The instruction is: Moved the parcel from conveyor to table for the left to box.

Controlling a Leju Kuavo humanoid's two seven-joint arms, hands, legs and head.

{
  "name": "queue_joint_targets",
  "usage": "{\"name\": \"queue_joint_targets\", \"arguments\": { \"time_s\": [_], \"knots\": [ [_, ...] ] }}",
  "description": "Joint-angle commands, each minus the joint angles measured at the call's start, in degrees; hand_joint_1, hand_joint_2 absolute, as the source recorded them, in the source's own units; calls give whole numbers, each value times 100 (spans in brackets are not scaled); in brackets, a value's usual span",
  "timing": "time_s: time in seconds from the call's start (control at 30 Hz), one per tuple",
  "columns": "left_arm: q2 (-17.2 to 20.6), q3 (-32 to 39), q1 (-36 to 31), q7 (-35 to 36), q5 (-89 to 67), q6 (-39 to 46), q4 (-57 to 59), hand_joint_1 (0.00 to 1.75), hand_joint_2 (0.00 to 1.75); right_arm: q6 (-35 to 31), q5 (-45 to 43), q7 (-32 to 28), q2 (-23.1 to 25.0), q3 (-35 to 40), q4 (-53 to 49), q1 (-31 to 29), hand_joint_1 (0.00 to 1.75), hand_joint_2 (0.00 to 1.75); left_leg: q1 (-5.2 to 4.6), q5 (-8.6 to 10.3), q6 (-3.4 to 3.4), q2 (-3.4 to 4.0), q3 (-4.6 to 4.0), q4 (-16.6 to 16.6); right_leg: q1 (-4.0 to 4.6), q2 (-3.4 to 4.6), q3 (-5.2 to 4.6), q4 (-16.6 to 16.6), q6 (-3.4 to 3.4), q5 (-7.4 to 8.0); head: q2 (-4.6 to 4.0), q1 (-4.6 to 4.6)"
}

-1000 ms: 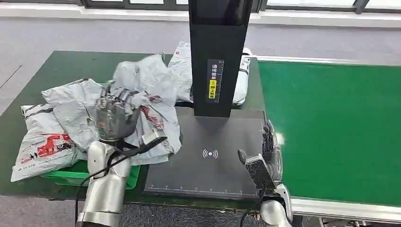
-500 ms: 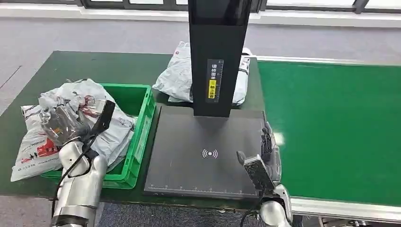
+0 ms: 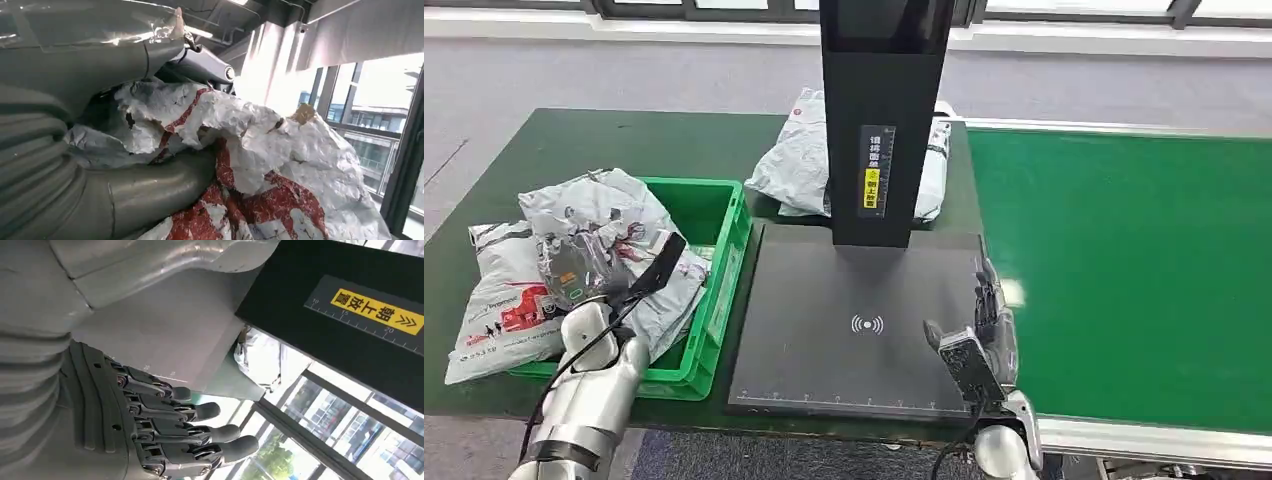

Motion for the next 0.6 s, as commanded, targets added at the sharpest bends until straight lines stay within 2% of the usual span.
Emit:
{"name": "queue_joint_targets", "arguments": {
  "time_s": [0.03,0.07,0.13,0.2,0.23,0.33,0.43,0.5,0.6],
  "knots": [
    [-37,781,-911,-914,735,-120,2569,0,175,347,-55,-4,-66,-122,14,-33,0,175,-11,15,16,-6,15,-21,-6,-18,17,-13,-19,6,-2,0],
    [-54,901,-925,-1135,958,-128,2572,0,175,361,-43,-4,-62,-119,7,-32,0,175,-11,19,18,-7,16,-27,-5,-22,22,-18,-22,11,0,0],
    [-264,1415,-704,-1842,1499,0,1670,0,175,391,-40,-3,-34,-124,-44,4,0,175,-10,25,19,-13,17,-27,-4,-36,30,-15,-26,13,0,-2],
    [-443,1927,-832,-2971,2776,-91,1691,0,175,422,-46,-3,-41,-103,-2,5,0,175,-12,19,17,-10,28,-28,-7,-29,38,-11,-21,9,0,0],
    [-504,2137,-886,-3520,3754,-423,1568,0,175,431,-73,9,-45,-100,121,-36,0,175,-16,31,19,-3,31,-43,-10,-25,35,-22,-27,20,0,-2],
    [-525,2176,-844,-4339,5412,-387,1082,0,175,472,-319,-56,-9,-90,612,-210,0,175,-18,24,7,-16,52,-40,-14,-29,51,-11,-20,8,0,-2],
    [-472,1911,-692,-4855,6217,-59,663,0,175,459,-474,-134,21,-58,844,-294,0,175,-15,31,6,1,59,-47,-11,-14,55,-16,-24,14,-2,0],
    [-525,1789,-472,-5232,7000,-61,79,0,175,440,-670,-190,18,-101,1160,-447,0,175,-16,33,8,7,60,-50,-11,-8,51,-17,-29,18,0,-2],
    [-641,1772,-211,-5620,7350,0,-620,0,175,433,-734,-276,9,-93,1414,-597,0,175,-14,28,7,5,59,-47,-9,-6,52,-15,-29,16,-2,-2]
  ]
}}
